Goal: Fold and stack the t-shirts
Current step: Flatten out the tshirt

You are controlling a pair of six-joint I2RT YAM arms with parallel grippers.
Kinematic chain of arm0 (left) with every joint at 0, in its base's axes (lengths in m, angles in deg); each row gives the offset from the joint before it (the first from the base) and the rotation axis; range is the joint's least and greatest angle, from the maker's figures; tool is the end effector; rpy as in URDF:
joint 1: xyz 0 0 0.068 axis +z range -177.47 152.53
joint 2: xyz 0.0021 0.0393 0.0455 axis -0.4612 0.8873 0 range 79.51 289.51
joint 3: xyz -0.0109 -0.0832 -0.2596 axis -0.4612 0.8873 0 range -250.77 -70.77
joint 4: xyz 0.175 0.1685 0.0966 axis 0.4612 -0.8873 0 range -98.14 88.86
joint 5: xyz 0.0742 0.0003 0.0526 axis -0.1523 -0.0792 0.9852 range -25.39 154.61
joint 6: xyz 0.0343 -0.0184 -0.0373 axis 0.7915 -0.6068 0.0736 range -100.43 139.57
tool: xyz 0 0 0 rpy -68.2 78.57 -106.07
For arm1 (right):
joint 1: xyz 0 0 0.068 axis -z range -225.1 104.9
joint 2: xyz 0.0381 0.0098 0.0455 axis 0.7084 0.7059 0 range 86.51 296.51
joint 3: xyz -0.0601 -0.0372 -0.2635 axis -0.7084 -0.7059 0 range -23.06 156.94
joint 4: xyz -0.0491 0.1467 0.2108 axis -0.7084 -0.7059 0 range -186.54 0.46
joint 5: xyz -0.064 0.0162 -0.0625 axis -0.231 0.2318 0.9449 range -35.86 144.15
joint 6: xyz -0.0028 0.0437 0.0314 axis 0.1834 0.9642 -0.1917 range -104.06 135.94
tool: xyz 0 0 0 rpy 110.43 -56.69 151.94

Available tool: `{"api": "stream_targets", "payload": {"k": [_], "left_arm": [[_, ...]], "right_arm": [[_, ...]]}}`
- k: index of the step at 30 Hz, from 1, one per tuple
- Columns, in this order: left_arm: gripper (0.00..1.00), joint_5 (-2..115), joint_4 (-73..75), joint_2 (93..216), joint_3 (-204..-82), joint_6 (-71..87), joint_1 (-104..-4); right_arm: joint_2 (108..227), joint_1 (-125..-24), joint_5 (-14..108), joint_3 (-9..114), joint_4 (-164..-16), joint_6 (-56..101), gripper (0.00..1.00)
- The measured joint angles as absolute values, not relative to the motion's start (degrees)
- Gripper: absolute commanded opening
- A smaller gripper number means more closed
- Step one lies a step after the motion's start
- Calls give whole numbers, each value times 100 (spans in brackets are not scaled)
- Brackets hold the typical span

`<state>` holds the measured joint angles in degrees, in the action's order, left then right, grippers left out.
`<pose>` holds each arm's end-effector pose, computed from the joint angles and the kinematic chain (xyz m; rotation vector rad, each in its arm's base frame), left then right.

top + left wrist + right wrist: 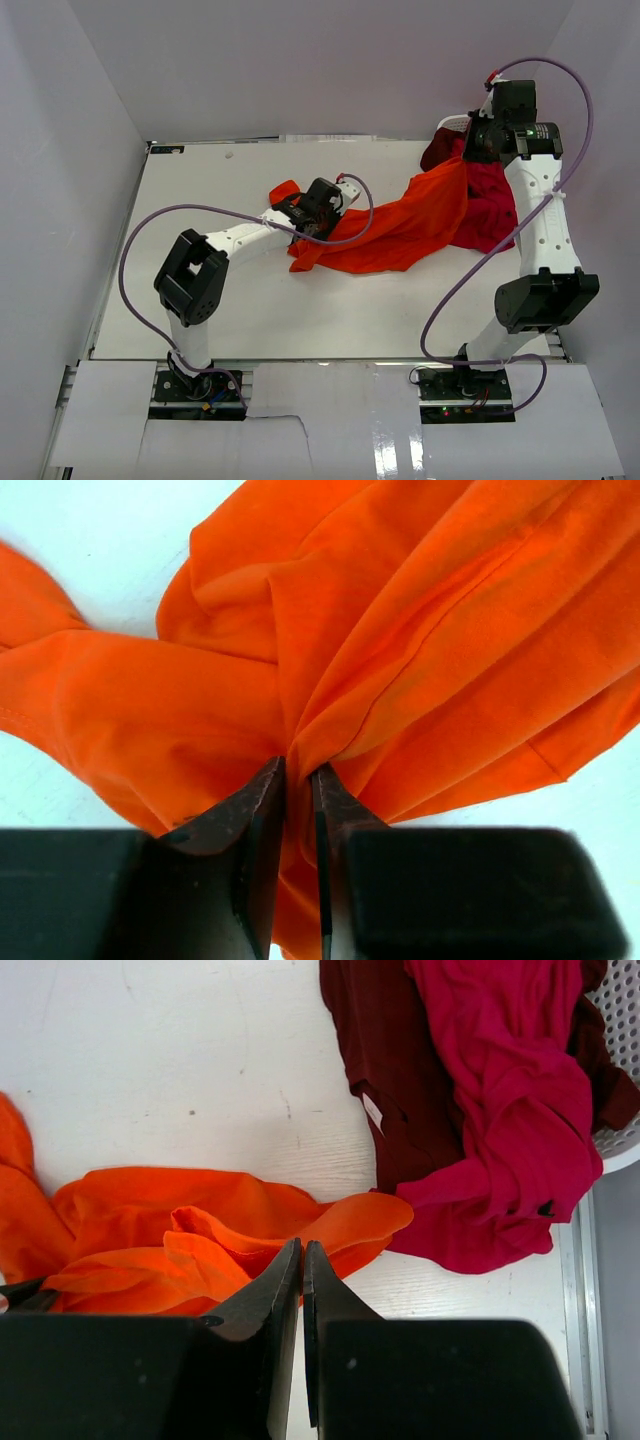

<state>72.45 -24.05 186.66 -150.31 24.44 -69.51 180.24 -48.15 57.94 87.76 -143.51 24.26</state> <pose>0.3093 -0.2725 0.2211 0.9177 2.2662 -0.1209 0.3410 0.0158 0.4406 0.1383 2.2089 0.0365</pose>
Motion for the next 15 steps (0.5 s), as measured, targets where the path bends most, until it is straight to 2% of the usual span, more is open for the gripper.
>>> {"api": "stream_targets", "payload": {"k": [7, 10, 11, 15], "left_arm": [[45, 7142, -2005, 18304, -14682, 2330, -6949], [63, 7037, -1791, 17591, -14118, 2275, -6949], [73, 6993, -1704, 17285, -13897, 2251, -6946], [82, 6832, -1260, 15801, -12959, 2251, -6918]], "right_arm": [[18159, -4671, 5888, 8868, -14353, 2371, 8], [18269, -4599, 5864, 8982, -14347, 2356, 8], [18317, -4559, 5846, 9021, -14349, 2345, 8], [18483, -4430, 5798, 9102, -14347, 2330, 8]]}}
